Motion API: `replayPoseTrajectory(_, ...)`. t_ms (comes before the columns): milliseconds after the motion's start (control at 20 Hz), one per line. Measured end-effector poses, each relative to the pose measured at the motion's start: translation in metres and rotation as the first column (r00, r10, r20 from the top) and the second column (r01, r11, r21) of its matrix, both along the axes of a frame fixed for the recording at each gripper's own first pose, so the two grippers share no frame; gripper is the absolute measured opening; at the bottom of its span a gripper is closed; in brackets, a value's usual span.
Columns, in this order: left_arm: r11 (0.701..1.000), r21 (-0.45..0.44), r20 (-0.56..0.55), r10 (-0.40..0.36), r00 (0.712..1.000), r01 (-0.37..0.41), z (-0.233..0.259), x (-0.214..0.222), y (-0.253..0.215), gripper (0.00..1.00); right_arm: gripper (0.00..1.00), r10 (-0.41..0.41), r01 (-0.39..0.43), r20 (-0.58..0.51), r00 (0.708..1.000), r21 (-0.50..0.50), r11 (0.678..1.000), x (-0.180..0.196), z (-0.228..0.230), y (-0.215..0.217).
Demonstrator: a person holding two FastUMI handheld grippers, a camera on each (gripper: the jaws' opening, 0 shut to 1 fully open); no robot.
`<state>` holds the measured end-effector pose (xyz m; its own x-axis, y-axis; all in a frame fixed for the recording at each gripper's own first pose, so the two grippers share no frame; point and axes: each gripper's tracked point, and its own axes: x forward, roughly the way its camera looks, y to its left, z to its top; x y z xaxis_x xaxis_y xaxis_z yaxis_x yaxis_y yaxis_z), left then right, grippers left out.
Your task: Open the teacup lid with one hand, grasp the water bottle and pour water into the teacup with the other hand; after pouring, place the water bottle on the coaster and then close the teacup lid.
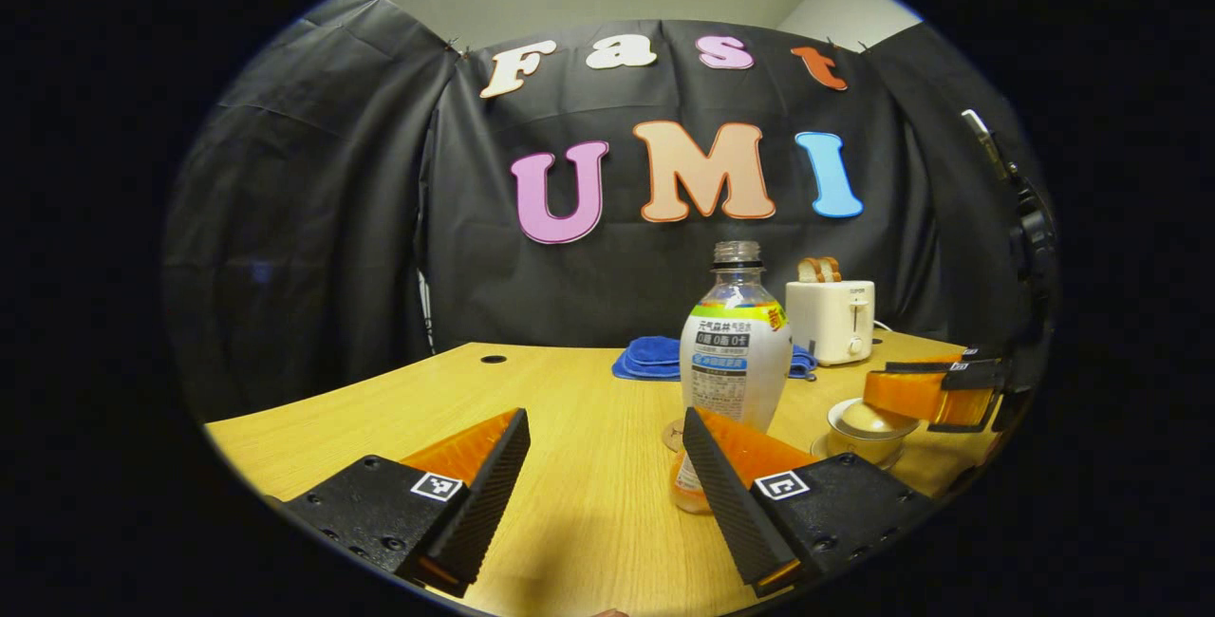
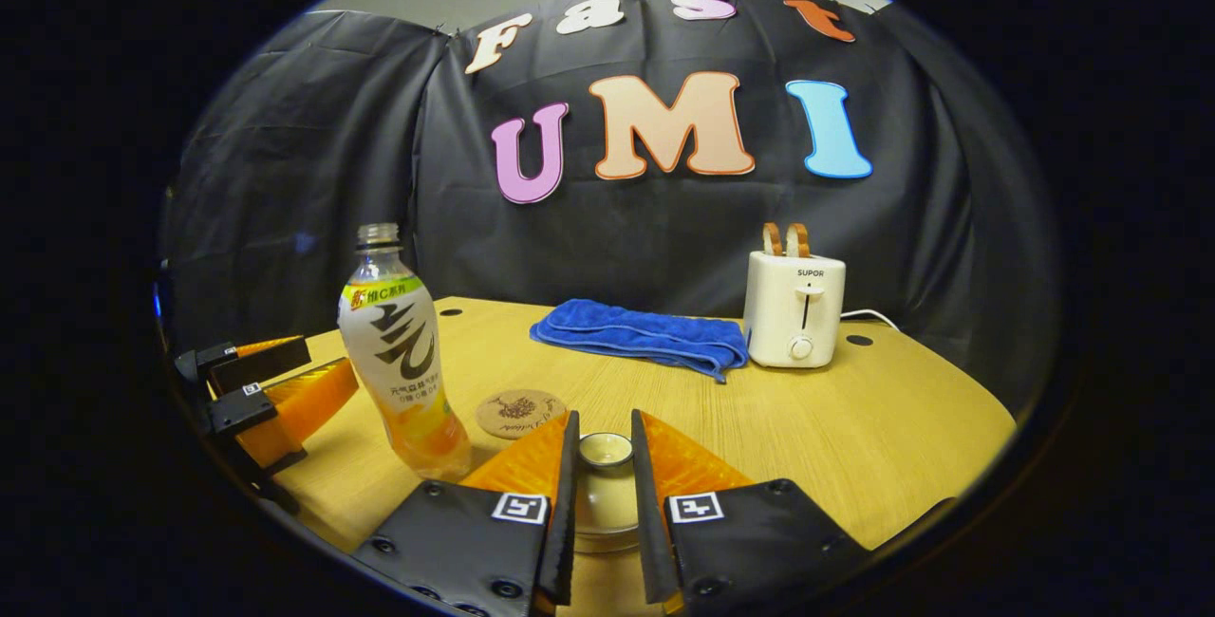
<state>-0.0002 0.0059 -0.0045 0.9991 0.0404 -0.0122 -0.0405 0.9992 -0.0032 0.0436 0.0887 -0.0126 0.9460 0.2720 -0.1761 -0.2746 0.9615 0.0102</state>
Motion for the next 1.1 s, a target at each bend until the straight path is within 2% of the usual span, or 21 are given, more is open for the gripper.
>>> replayPoseTrajectory(150,1.0,0.005,0.008,-0.016,1.0,0.016,0.002,0.001,-0.005,0.95,0.32,-0.006,0.005,0.016,1.0,0.017,1.0,-0.007,0.01,-0.003)
replayPoseTrajectory(350,1.0,0.008,0.003,0.008,1.0,-0.008,0.001,0.0,0.001,0.95,0.32,-0.002,0.001,0.039,0.999,0.01,1.0,-0.019,0.016,-0.006)
replayPoseTrajectory(450,0.999,0.004,0.015,-0.039,0.999,0.039,0.004,-0.001,-0.01,0.95,0.32,0.001,-0.001,0.042,0.999,0.012,1.0,-0.026,0.018,-0.008)
replayPoseTrajectory(650,0.997,0.001,0.01,-0.075,0.997,0.075,0.004,-0.008,-0.014,0.95,0.32,-0.002,0.001,0.066,0.998,0.011,1.0,-0.034,0.027,-0.017)
replayPoseTrajectory(850,0.976,-0.032,0.009,-0.216,0.976,0.216,0.007,-0.018,-0.048,0.96,0.33,-0.01,0.008,0.063,0.998,0.037,0.999,-0.035,0.029,-0.026)
replayPoseTrajectory(1100,0.962,0.007,-0.002,-0.273,0.962,0.273,0.016,-0.008,-0.066,0.96,0.33,-0.016,0.014,0.05,0.999,0.034,0.999,-0.04,0.021,-0.036)
